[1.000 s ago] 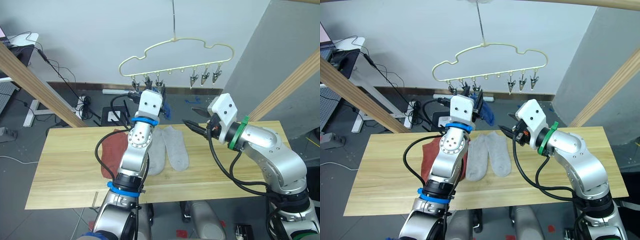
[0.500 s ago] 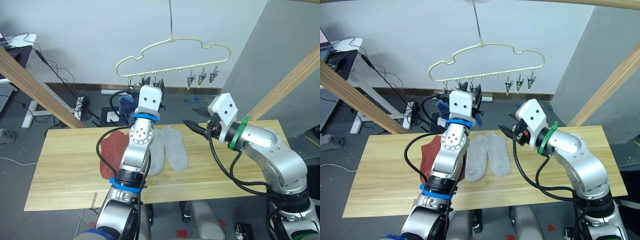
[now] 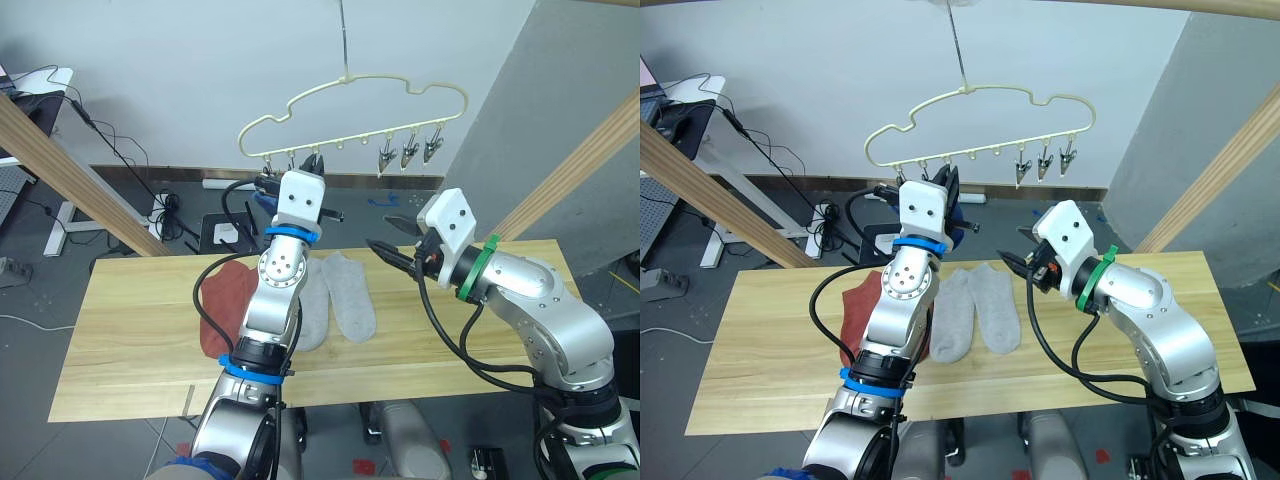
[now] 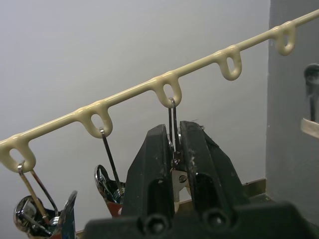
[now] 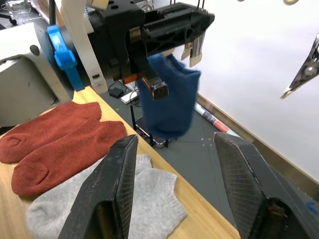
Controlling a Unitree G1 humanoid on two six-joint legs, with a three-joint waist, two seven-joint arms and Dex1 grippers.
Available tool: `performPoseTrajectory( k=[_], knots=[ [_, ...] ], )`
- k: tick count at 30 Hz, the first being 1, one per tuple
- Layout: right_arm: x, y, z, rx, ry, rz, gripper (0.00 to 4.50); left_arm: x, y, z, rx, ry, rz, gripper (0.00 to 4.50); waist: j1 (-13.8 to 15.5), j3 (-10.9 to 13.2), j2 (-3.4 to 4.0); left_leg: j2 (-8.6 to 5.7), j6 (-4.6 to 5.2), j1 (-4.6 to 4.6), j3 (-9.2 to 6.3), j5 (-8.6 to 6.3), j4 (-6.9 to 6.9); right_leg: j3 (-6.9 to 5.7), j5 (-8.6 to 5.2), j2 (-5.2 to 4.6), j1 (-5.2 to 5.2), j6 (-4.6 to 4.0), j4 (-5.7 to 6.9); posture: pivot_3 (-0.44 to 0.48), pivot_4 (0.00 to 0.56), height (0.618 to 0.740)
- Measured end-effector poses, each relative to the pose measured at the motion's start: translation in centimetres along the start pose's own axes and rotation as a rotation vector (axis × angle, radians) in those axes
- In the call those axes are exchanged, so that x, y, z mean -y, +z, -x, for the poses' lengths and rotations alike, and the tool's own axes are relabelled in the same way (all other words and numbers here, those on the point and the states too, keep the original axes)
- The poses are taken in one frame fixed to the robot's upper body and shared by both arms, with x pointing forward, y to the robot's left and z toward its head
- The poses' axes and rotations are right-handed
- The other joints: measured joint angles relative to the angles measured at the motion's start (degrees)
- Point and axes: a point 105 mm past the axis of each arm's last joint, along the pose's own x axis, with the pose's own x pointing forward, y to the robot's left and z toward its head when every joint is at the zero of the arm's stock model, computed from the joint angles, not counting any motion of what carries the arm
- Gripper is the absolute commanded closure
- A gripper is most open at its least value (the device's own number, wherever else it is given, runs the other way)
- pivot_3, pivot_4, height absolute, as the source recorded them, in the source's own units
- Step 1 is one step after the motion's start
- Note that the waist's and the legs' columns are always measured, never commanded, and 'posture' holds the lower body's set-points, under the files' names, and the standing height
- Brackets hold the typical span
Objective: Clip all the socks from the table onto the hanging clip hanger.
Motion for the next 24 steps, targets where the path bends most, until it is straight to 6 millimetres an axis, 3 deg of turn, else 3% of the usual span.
performPoseTrajectory(
  k=[4,6,7,11,19,21,24],
  knots=[
    [-0.4,-0.8,-0.9,0.009,-0.030,-0.041,0.77,-0.5,0.0,0.0,-0.002,-0.018,0.000,4.47,0.0,0.0,-0.01,0.02,0.00,0.02,-0.01,0.00,0.00,0.00,0.00,0.01,0.01,0.00,0.02,-0.204,0.339,0.740],
    [-0.8,-2.6,-2.0,-0.028,-0.052,-0.075,0.04,-0.6,0.1,0.0,-0.007,-0.048,0.014,4.47,0.0,0.0,0.00,0.02,-0.01,0.03,0.01,0.01,0.00,0.01,0.00,0.01,0.00,0.00,0.03,-0.195,0.337,0.740],
    [-0.9,-3.6,-2.6,-0.054,-0.069,-0.087,0.00,-0.7,0.1,0.0,-0.011,-0.065,0.020,4.47,-0.1,0.0,0.00,0.04,-0.02,0.04,0.02,0.01,0.00,0.01,0.00,0.02,0.00,0.00,0.03,-0.183,0.338,0.740],
    [-0.9,-8.7,-5.3,-0.170,-0.164,-0.132,0.00,-1.6,0.3,0.0,-0.039,-0.131,0.053,4.48,0.0,0.0,0.02,0.03,-0.23,0.04,0.04,0.14,0.01,0.04,0.00,0.02,-0.02,0.00,0.06,-0.166,0.336,0.740],
    [-2.0,-13.7,-9.5,-0.241,-0.221,-0.214,0.00,-2.0,0.7,0.1,-0.077,-0.229,0.075,4.50,0.3,0.0,0.04,0.03,-0.25,0.04,0.05,0.15,0.01,0.04,0.15,-0.01,-0.01,-0.26,0.03,-0.140,0.331,0.740],
    [-2.5,-15.1,-9.8,-0.277,-0.215,-0.250,0.36,-1.8,0.8,0.2,-0.082,-0.250,0.083,4.50,0.3,0.0,0.04,0.03,-0.25,0.03,0.05,0.14,-0.01,0.04,0.15,-0.01,-0.01,-0.27,0.04,-0.132,0.328,0.740],
    [-2.4,-15.2,-10.1,-0.269,-0.220,-0.249,1.28,-1.6,0.8,0.3,-0.095,-0.274,0.099,4.50,0.3,0.0,0.04,0.01,-0.25,0.04,0.07,0.15,0.02,0.06,0.15,-0.02,-0.01,-0.26,0.06,-0.132,0.328,0.740]
  ],
)
